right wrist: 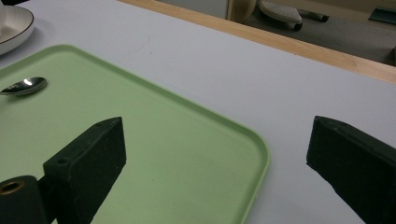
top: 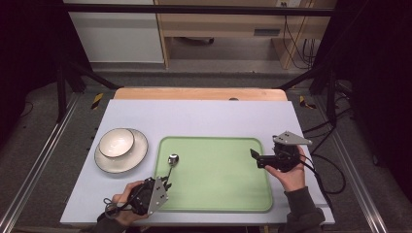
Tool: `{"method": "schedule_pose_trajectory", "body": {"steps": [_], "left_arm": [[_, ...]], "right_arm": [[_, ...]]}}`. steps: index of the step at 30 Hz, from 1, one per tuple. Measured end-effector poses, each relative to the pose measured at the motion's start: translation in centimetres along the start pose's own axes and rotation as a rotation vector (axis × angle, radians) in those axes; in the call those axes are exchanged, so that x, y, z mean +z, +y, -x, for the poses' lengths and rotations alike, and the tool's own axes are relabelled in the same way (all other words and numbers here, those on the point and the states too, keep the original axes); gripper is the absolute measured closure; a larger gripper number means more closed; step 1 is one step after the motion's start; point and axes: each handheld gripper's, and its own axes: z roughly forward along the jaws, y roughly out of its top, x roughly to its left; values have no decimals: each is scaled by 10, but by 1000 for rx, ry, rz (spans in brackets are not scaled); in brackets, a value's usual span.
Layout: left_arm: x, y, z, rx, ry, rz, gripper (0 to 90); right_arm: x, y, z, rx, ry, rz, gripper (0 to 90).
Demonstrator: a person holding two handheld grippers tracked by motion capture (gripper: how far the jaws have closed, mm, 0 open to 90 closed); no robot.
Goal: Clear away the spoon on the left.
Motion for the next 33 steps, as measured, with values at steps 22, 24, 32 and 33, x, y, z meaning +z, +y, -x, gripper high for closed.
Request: {"method": "schedule_pose_trajectory", "body": {"steps": [22,24,32,33], "left_arm": [[7,-2,-2,1,-15,-48,431],[7,-2,-2,-1,-17,-49,410],[12,-3,-3,-17,-36,-73,305],[12,-3,-3,-17,-36,-73,292]], "right_arm": [[1,0,-1,-2,3,-4,49],[1,0,-1,-1,3,-4,49],[1,0,0,-3,2,-4,49],[1,0,0,-3,2,-4,49]]}}
